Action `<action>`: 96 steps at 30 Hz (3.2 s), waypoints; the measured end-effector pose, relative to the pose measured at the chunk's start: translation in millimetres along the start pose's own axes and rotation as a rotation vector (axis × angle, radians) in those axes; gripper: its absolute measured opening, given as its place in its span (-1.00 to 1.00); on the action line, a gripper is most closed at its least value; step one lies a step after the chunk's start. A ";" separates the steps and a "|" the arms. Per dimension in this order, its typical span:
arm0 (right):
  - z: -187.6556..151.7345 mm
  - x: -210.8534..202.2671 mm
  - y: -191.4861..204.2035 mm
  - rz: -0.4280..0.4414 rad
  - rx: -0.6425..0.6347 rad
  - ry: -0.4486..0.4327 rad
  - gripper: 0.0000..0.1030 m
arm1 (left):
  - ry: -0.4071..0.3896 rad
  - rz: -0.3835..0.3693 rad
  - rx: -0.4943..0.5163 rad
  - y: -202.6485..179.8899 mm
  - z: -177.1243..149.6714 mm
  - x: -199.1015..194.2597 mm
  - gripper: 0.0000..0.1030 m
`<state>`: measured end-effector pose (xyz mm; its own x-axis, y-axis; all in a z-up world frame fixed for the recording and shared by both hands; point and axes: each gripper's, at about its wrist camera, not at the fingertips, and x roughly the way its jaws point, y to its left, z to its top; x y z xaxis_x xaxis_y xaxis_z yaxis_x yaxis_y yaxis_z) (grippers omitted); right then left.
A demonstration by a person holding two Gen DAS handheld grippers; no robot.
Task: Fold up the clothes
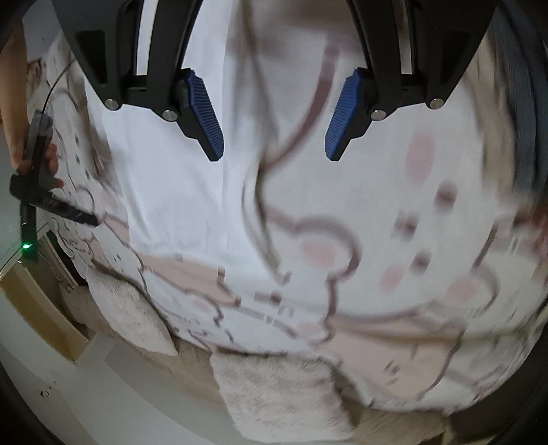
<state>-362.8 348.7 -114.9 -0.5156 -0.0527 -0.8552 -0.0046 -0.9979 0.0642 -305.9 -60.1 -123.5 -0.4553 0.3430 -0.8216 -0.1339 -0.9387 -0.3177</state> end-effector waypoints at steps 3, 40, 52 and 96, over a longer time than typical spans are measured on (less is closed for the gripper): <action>-42.9 -42.7 -8.7 0.112 0.051 0.000 0.93 | 0.055 -0.028 -0.040 8.0 -55.2 -23.6 0.20; -268.5 -147.1 8.3 -0.230 -0.062 -0.210 -0.96 | -0.083 0.147 0.046 -75.6 -249.5 -54.3 0.41; -263.5 -123.5 -50.7 -0.195 0.137 -0.155 -0.96 | -0.130 0.188 0.136 -102.0 -243.5 -29.6 0.02; -335.0 -184.1 15.4 -0.131 -0.030 -0.181 -0.94 | -0.059 0.388 0.138 -53.3 -263.0 -88.9 -0.84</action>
<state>19.1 330.6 -128.8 -0.6578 0.0822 -0.7487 -0.0572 -0.9966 -0.0593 -26.8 -31.4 -158.0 -0.5443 -0.0357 -0.8381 -0.0575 -0.9952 0.0798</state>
